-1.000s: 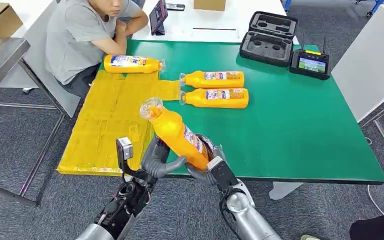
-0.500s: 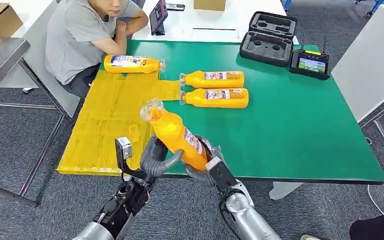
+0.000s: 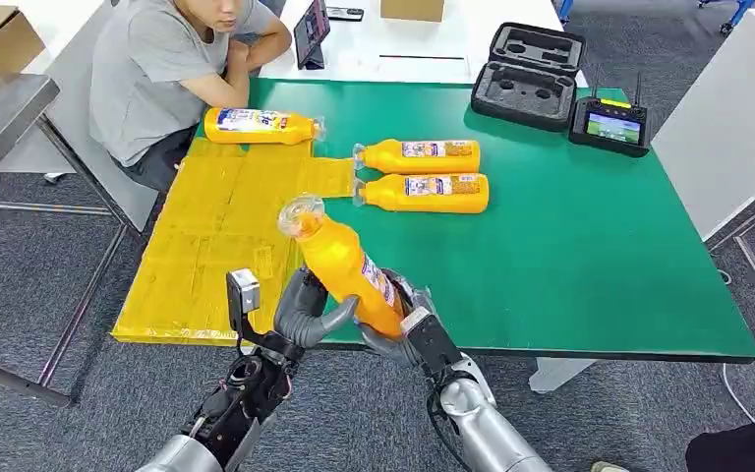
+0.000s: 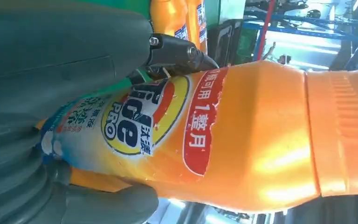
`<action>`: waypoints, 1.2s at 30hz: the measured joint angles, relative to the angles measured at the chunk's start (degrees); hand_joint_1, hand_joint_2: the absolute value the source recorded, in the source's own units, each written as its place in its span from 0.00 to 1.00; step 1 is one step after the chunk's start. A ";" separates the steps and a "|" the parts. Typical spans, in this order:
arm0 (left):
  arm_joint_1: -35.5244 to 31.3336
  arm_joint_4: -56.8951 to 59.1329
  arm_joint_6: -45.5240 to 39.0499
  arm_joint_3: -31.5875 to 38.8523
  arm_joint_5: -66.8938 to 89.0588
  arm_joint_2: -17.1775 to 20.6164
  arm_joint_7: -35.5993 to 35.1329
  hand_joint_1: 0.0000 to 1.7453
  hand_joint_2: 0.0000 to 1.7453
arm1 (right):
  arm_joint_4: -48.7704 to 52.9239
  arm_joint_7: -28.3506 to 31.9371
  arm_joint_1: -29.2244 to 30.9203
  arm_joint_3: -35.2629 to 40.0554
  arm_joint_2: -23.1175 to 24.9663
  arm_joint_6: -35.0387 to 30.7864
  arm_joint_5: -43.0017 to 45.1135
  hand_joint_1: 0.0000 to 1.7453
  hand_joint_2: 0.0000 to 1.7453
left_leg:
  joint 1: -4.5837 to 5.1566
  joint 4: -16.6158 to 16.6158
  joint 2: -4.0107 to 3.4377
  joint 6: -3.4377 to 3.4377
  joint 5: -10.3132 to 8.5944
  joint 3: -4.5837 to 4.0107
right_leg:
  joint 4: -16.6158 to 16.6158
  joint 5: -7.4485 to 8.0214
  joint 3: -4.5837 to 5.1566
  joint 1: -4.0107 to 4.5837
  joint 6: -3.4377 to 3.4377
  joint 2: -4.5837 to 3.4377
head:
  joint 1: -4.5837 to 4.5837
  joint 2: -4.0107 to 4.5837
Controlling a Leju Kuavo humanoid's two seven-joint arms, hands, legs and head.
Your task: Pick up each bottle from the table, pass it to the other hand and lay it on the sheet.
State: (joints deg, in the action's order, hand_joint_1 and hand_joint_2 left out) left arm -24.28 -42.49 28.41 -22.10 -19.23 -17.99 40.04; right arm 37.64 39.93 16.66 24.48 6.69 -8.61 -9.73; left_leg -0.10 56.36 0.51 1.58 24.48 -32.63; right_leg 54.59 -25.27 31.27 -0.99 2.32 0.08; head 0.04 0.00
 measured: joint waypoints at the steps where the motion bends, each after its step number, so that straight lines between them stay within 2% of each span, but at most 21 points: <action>1: 0.00 0.00 -0.17 0.00 0.11 0.04 0.00 1.00 1.00 | -0.17 0.00 0.07 0.00 0.02 0.15 0.26 0.00 1.00 | 0.00 0.00 0.00 0.00 0.00 0.00 | 0.00 0.00 0.00 0.00 0.00 0.00 | 0.00 0.00; 2: 0.01 0.00 -0.31 0.00 0.35 0.11 0.00 1.00 1.00 | -0.28 0.00 0.13 0.02 0.04 0.24 0.66 0.00 0.00 | 0.00 0.00 0.00 0.00 0.00 0.00 | 0.00 0.00 0.00 0.00 0.00 0.00 | 0.00 0.00; 8: 0.11 0.00 -2.84 0.11 2.42 0.72 -0.02 1.00 1.00 | -1.35 0.00 1.01 -0.63 0.35 0.02 2.36 0.00 0.00 | 0.00 0.00 0.00 0.00 0.00 0.00 | 0.00 0.00 0.01 0.00 0.00 0.00 | -0.02 0.00; 27: 0.09 0.00 -3.30 0.50 3.56 1.84 -0.02 1.00 1.00 | -2.21 0.00 1.29 -1.62 0.70 -1.49 2.69 0.00 0.00 | 0.00 0.00 -0.01 0.00 0.00 0.00 | 0.00 0.00 0.00 0.00 0.00 0.00 | 0.00 0.02; 28: 0.09 -0.02 -3.54 0.50 3.69 1.86 -0.02 1.00 1.00 | -2.21 0.00 1.29 -1.64 0.70 -1.55 2.69 0.00 1.00 | 0.00 0.00 -0.01 0.00 0.00 0.00 | 0.00 0.00 0.01 0.00 0.00 0.00 | 0.00 0.00; 30: 0.31 -0.84 -7.64 0.52 6.91 2.01 -0.02 1.00 1.00 | -2.21 0.00 1.28 -1.64 0.70 -1.75 2.69 0.00 1.00 | 0.00 0.00 -0.01 0.00 0.00 0.00 | 0.00 0.00 0.01 0.00 0.00 0.00 | 0.00 0.00; 34: 0.17 -5.05 -29.42 0.48 23.80 3.65 0.00 1.00 1.00 | -2.21 0.00 0.93 -1.88 0.68 -2.23 2.60 0.00 1.00 | -0.01 0.00 -0.01 0.00 0.00 0.00 | 0.01 0.00 0.02 0.01 0.00 -0.01 | 0.00 0.02; 36: -0.66 -5.94 -36.55 0.44 30.06 4.76 0.00 1.00 1.00 | -2.21 0.00 0.72 -1.97 0.68 -2.23 2.54 0.00 1.00 | -0.01 0.00 0.00 -0.01 -0.01 0.01 | 0.01 0.00 0.02 0.02 0.00 0.00 | 0.00 0.00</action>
State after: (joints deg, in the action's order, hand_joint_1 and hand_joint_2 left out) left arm -24.94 -48.43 -8.13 -21.66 10.82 -13.23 40.04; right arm 35.43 39.93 17.38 22.51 7.37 -10.84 -7.19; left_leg -0.11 56.36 0.51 1.57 24.47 -32.62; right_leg 54.60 -25.27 31.29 -0.97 2.32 0.08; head 0.04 0.00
